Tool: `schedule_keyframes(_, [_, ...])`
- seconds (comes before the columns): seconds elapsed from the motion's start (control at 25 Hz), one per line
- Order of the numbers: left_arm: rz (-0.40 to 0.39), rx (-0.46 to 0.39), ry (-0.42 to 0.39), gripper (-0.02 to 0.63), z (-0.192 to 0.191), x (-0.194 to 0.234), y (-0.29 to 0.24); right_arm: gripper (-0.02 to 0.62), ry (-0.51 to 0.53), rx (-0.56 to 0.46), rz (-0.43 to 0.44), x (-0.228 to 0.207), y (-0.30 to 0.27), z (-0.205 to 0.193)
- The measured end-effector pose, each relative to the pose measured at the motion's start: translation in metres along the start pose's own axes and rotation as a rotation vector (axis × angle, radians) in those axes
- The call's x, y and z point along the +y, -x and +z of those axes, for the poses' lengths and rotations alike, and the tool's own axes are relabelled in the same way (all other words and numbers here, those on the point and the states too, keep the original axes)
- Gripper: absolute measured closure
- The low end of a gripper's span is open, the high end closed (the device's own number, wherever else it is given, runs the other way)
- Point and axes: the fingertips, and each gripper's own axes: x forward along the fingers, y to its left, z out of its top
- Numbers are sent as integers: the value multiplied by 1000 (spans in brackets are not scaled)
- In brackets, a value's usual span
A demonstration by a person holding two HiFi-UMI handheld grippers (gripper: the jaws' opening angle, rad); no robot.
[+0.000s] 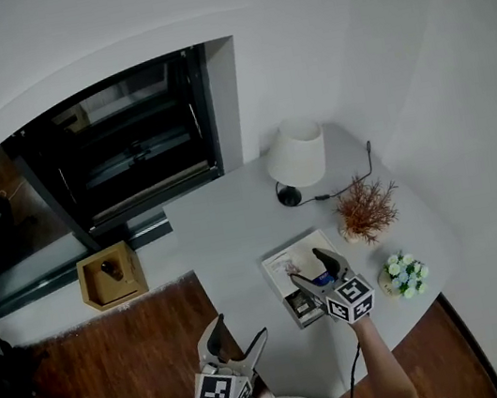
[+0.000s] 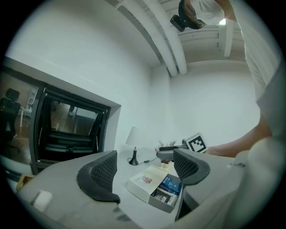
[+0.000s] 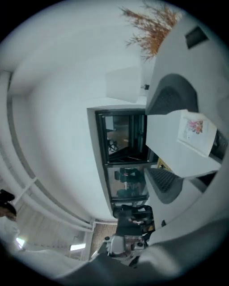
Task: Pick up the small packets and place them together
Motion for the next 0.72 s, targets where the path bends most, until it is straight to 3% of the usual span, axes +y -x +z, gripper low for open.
schedule_keyframes(0.2, [-79,-32,-32,225,16,-21,-12,213,162,-117,-253,26,84,48])
schedule_keyframes(0.4, [-109,-81,-46,225,30,-37,-12,215,95,-172,-440,39,155,48])
schedule_keyframes(0.56, [-137,-102,-47,226,36,-51,-8,215,23,-136,-461,45,187,22])
schedule_keyframes(0.72, [-167,-93,-22,226,33,-58,-5,245,61,-34,-435,58,195,4])
